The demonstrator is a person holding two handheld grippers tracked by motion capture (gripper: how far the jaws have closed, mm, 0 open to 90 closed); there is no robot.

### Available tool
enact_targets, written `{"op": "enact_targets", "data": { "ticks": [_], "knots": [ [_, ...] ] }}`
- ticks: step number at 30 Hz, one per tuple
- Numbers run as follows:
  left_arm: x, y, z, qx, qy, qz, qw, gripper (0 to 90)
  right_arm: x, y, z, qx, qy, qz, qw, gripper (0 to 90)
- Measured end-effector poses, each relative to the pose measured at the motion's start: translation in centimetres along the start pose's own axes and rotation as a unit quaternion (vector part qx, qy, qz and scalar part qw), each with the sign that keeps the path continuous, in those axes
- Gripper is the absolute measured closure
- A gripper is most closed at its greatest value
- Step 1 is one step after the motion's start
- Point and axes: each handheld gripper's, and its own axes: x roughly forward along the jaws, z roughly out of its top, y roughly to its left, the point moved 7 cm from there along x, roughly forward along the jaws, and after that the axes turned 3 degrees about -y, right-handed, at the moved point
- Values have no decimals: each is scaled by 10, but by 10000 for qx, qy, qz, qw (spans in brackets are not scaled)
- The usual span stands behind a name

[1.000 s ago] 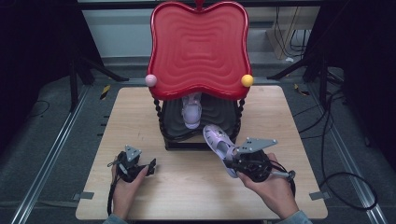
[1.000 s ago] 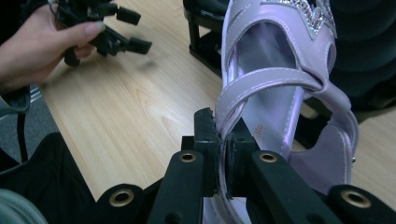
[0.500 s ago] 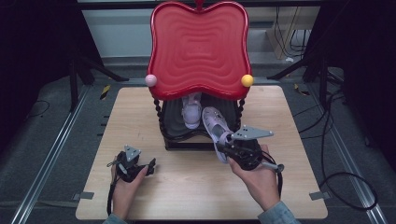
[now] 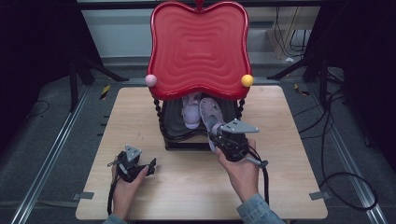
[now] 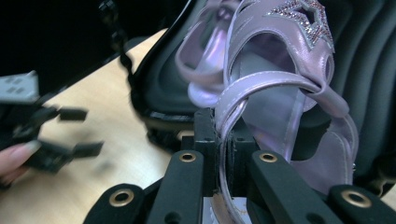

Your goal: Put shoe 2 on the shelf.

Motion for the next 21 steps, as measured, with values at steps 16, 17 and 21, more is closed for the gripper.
{"op": "enact_targets", "data": {
  "ticks": [16, 17, 21],
  "knots": [
    [1, -4, 0, 30, 17, -68, 10000, 109, 47, -12, 17, 256, -571, -893, 9940, 862],
    [1, -4, 0, 17, 6, -74, 10000, 109, 50, -12, 18, 224, -603, -944, 9935, 862],
    [2, -6, 0, 39, 23, -119, 9999, 110, 62, -13, 23, 129, -796, -1325, 9879, 863]
  ]
}}
